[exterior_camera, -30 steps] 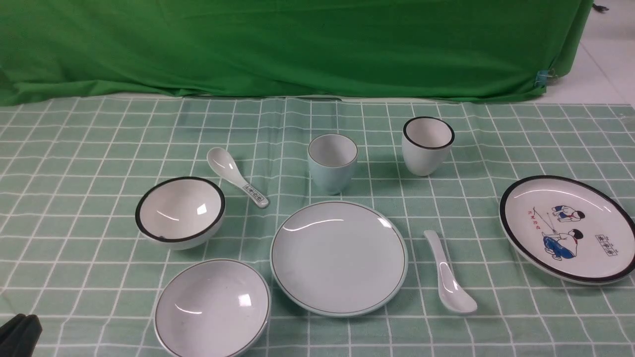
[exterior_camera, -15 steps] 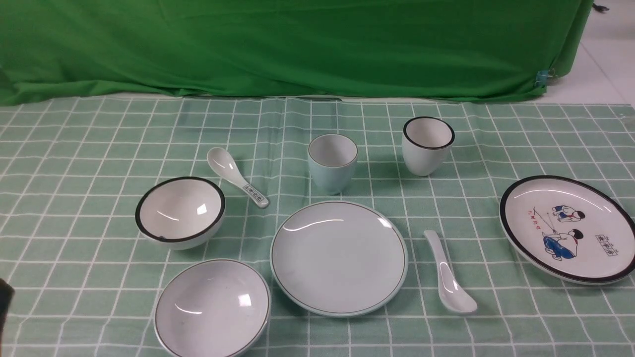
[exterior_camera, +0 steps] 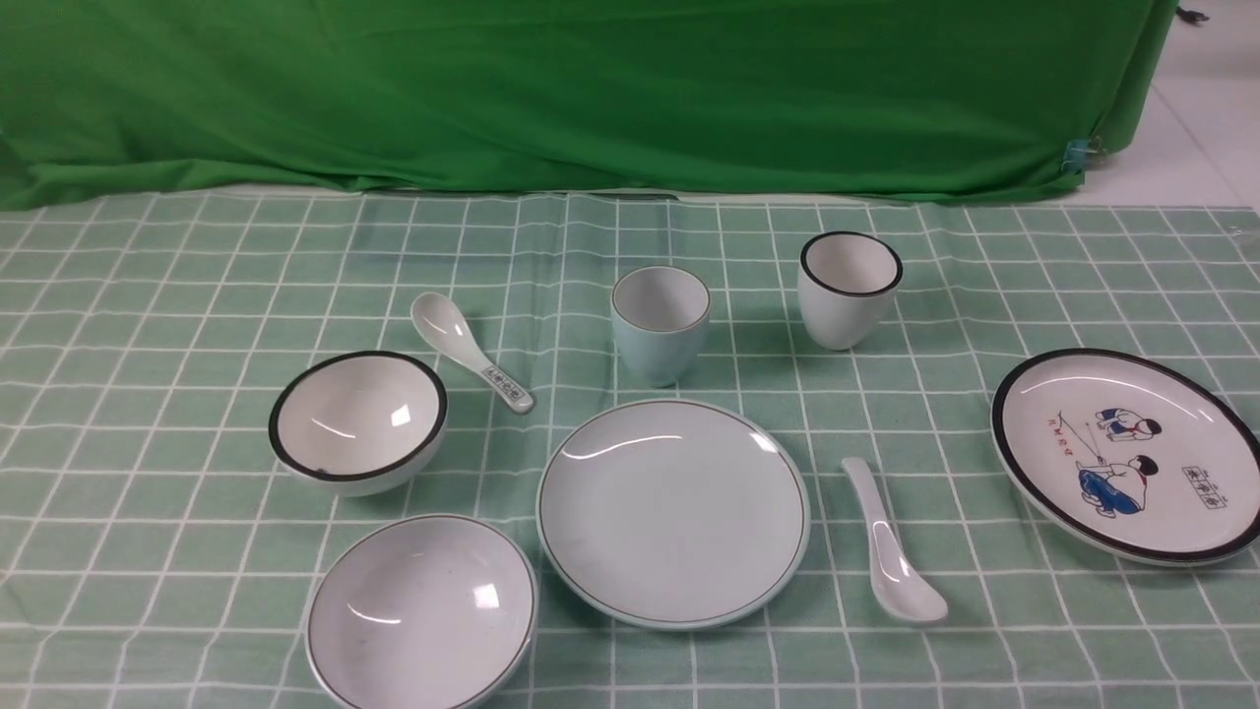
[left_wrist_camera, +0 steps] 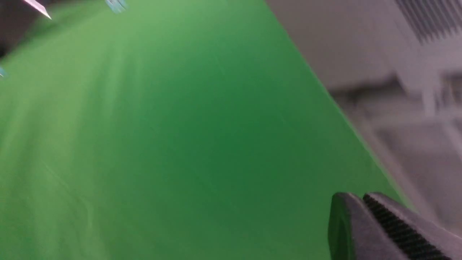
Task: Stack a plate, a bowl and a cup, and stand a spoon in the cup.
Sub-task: Use the left arm to grab a blue rice bowl
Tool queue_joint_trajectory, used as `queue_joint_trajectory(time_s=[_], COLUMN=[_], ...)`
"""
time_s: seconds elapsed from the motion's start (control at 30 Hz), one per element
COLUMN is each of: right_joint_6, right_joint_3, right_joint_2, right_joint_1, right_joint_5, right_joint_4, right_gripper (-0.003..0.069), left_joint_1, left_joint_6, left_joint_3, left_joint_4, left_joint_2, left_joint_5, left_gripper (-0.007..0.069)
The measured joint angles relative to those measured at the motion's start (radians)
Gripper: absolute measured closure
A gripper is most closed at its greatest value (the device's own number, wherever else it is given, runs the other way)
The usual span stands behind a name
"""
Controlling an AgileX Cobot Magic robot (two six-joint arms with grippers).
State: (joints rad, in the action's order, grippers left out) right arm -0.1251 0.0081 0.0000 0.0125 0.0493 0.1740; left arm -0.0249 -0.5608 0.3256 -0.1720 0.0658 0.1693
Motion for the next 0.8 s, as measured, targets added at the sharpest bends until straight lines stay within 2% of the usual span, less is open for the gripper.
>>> queue_joint_trajectory(time_s=[0.03,0.07,0.13,0.23,0.33,0.43,0.5,0.53,0.57,0.6,0.7,0.8], right_joint_6=[-0.055,-0.136,-0.199,-0.211,-0.227,-0.258,-0.238,-0.184,-0.173,-0.104,-0.014,0.068], right_joint_3=[0.0,0.0,0.0,0.0,0.0,-0.01,-0.1,-0.174,-0.188,-0.288,-0.519,-0.673], right_joint_2=[0.0,0.0,0.0,0.0,0.0,0.0,0.016,0.046,0.053,0.112,0.31,0.473], right_joint_1=[0.0,0.0,0.0,0.0,0.0,0.002,0.026,0.045,0.045,0.072,0.14,0.179], right_joint_5=[0.028,0.064,0.12,0.143,0.183,0.171,-0.026,-0.139,-0.139,-0.295,-0.565,-0.717], right_joint_4=[0.005,0.014,0.018,0.022,0.023,0.023,0.025,0.025,0.025,0.025,0.025,0.025], right_gripper=[0.0417,0.0417,0.0417,0.0417,0.0417,0.0432,0.0533,0.0584,0.0584,0.0614,0.0633,0.0633], left_joint_1=[0.0,0.0,0.0,0.0,0.0,0.0,-0.02,-0.039,-0.043,-0.089,-0.195,-0.243], left_joint_6=[-0.001,0.011,0.112,0.273,0.45,0.507,0.544,0.541,0.541,0.524,0.473,0.439], left_joint_3=[0.082,0.176,0.328,0.445,0.499,0.501,0.501,0.501,0.501,0.501,0.501,0.501], left_joint_4=[0.044,0.079,0.088,0.06,-0.023,-0.07,-0.077,-0.059,-0.055,-0.019,0.065,0.11], left_joint_2=[0.039,0.112,0.292,0.471,0.73,0.859,1.017,1.056,1.063,1.107,1.19,1.243], left_joint_5=[-0.104,-0.295,-0.614,-0.86,-1.075,-1.117,-1.12,-1.113,-1.113,-1.097,-1.041,-0.996], left_gripper=[0.0607,0.0607,0.0607,0.0607,0.0607,0.0611,0.062,0.0622,0.0622,0.0624,0.0624,0.0623])
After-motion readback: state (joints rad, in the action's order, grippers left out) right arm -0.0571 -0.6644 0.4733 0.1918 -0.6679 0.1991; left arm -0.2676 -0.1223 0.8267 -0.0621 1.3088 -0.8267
